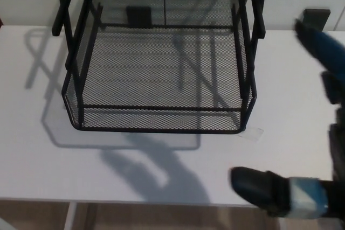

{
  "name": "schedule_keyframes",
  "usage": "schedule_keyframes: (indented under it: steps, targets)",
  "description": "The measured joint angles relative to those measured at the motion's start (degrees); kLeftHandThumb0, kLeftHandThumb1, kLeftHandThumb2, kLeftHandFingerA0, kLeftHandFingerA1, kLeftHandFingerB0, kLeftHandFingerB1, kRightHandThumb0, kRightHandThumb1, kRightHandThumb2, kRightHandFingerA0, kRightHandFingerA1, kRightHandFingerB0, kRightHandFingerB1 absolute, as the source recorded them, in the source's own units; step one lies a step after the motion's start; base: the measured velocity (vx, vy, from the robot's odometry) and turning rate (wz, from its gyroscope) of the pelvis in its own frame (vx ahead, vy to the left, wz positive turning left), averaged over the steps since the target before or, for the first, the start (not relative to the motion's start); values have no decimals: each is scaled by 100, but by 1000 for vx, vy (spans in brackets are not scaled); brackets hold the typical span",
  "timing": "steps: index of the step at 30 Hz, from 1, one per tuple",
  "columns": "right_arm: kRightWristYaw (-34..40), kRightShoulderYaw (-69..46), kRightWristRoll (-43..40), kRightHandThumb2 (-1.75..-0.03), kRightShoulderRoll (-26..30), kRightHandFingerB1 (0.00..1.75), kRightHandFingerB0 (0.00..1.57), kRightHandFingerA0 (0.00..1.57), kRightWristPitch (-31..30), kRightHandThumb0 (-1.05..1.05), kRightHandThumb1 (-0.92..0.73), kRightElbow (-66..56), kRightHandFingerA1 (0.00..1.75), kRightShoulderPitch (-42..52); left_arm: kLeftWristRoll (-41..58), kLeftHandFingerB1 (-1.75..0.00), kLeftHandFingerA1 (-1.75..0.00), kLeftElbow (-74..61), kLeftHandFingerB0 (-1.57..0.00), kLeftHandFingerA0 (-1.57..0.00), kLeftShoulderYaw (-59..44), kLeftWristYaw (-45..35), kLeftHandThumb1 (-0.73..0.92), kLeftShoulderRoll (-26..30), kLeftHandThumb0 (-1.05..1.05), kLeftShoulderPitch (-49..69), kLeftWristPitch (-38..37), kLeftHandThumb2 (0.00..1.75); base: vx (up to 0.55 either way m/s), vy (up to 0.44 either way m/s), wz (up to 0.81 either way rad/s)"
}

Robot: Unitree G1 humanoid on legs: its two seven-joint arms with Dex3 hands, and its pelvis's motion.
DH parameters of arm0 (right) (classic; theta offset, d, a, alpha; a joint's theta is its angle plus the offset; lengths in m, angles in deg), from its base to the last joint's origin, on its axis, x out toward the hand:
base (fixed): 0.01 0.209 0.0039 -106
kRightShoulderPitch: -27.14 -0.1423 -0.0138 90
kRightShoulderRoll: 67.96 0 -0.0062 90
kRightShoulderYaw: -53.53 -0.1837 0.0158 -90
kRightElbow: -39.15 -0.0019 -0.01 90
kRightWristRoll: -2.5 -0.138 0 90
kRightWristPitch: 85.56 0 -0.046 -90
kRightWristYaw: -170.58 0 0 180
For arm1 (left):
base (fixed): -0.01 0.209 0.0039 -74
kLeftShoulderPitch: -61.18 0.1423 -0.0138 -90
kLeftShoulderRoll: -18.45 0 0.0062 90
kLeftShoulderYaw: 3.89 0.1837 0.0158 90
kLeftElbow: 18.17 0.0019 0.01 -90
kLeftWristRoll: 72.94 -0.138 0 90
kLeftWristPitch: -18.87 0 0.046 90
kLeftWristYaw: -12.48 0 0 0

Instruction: The robot walks towards a file tray kept in the middle of a desk and uses its right hand to grab a tray and pulls it out towards itself

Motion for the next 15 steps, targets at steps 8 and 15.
schedule_keyframes:
  steps: [8, 15]
  targets:
    - [-5, 465, 679, -68, -1, 55, 11, 5, -331, -61, -27, 375, 62, -532, 0, -38, -43, -18, -45, -59, 0, -1, 56, 0, -34, -4, 0, 57, 0, 0, 0]
    - [-6, 781, 1274, -51, 28, 50, 12, 0, -671, -71, -34, 754, 63, -927, 0, -38, -43, -45, -45, -60, 0, -4, 57, 0, -33, -8, 0, 57, 0, 0, 0]
